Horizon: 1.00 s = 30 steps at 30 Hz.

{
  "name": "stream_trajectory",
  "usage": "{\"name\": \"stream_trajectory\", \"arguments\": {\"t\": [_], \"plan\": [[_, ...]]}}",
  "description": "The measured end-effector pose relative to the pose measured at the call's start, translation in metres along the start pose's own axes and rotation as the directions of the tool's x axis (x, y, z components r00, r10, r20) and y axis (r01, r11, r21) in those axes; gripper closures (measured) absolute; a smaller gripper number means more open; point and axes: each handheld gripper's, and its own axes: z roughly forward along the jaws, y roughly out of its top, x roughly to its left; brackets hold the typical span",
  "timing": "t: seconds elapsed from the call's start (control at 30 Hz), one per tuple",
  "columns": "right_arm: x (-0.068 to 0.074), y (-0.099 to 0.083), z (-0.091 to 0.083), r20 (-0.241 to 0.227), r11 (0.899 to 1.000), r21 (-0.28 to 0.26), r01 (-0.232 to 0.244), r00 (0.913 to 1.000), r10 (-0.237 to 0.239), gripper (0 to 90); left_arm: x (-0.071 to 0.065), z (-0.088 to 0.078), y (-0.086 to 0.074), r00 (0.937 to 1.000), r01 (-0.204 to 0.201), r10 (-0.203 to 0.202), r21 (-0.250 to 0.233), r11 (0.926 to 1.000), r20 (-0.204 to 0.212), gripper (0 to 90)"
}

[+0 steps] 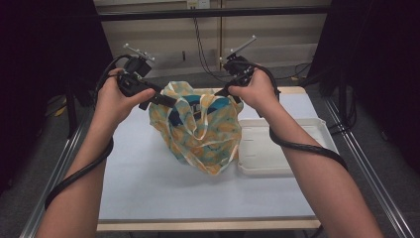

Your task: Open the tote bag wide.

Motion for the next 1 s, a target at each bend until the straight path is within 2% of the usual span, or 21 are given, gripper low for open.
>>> {"name": "stream_trajectory", "arguments": {"t": [0.03,0.07,0.1,0.13,0.2,0.23,0.27,0.3,0.33,0.37,0.4,0.47,0.57,0.73,0.8,0.87,0.93,1.0], "plan": [[0.0,0.0,0.0,-0.003,1.0,-0.001,0.002,1.0,-0.002,90.0,0.0,0.001,0.0,1.0,-0.008,0.008,0.007,0.9999,-0.002,30.0],[0.0,0.0,0.0,-0.003,1.0,-0.001,0.002,1.0,-0.002,90.0,0.0,0.004,0.0,1.0,-0.001,0.001,0.003,1.0,-0.009,30.0],[0.0,0.0,0.001,-0.003,1.0,-0.006,0.008,1.0,-0.008,90.0,0.001,0.006,0.001,0.9998,-0.012,0.012,0.008,0.9999,-0.016,30.1],[0.001,0.0,0.001,0.001,1.0,-0.003,0.009,1.0,-0.009,90.0,0.003,0.011,0.002,0.9997,-0.022,0.022,0.015,0.9996,-0.013,39.5],[0.001,0.0,0.0,0.002,1.0,0.002,0.005,1.0,-0.005,90.0,0.004,0.013,0.002,0.9996,-0.022,0.022,0.014,0.9997,-0.017,41.6],[0.001,0.0,0.0,0.001,1.0,0.003,0.006,1.0,-0.006,90.0,0.005,0.014,0.002,0.9997,-0.02,0.02,0.012,0.9997,-0.014,49.6],[0.0,0.0,0.001,-0.003,1.0,-0.001,0.007,1.0,-0.007,89.8,0.008,0.015,0.002,0.9998,-0.012,0.012,0.002,0.9999,-0.012,66.4],[0.0,0.0,0.001,-0.003,1.0,-0.004,0.006,1.0,-0.006,89.8,0.008,0.015,0.002,0.9998,-0.012,0.012,0.002,0.9999,-0.012,72.0],[0.0,0.0,0.001,-0.003,1.0,-0.004,0.006,1.0,-0.006,89.8,0.011,0.015,0.002,0.9999,0.013,-0.013,-0.01,0.9999,0.004,72.0],[-0.001,0.0,0.001,-0.001,1.0,-0.008,0.005,1.0,-0.005,89.8,0.013,0.015,0.002,0.9996,0.02,-0.02,-0.013,0.9997,0.021,79.9],[-0.001,-0.001,0.001,-0.006,1.0,-0.009,0.002,1.0,-0.002,89.8,0.015,0.014,0.002,0.9992,0.034,-0.034,-0.016,0.9993,0.019,81.4],[-0.004,-0.002,0.001,-0.014,1.0,-0.019,-0.004,0.9999,0.004,89.9,0.018,0.012,0.002,0.9991,0.032,-0.032,-0.015,0.9994,0.027,86.7],[-0.008,-0.004,0.0,-0.018,1.0,-0.023,-0.019,0.9997,0.018,90.0,0.023,0.003,0.003,0.9967,0.077,-0.074,-0.072,0.9945,0.032,89.7],[-0.011,-0.005,0.0,-0.021,0.999,-0.027,-0.023,0.9995,0.022,90.0,0.031,-0.003,0.003,0.9955,0.094,-0.092,-0.084,0.9921,0.02,90.0],[-0.011,-0.005,0.0,-0.016,0.999,-0.021,-0.026,0.9995,0.026,90.0,0.032,-0.009,0.002,0.9947,0.102,-0.103,-0.113,0.9883,-0.001,90.0],[-0.012,-0.005,-0.001,-0.026,0.999,-0.013,-0.03,0.9992,0.029,90.0,0.033,-0.013,0.003,0.995,0.098,-0.1,-0.111,0.989,-0.01,90.0],[-0.012,-0.005,-0.001,-0.025,1.0,-0.012,-0.025,0.9994,0.024,90.0,0.034,-0.015,0.004,0.9943,0.089,-0.094,-0.101,0.9909,-0.05,90.0],[-0.013,-0.005,0.0,-0.026,0.999,-0.02,-0.028,0.9993,0.027,90.0,0.038,-0.012,0.003,0.9935,0.1,-0.105,-0.089,0.991,-0.045,90.0]]}}
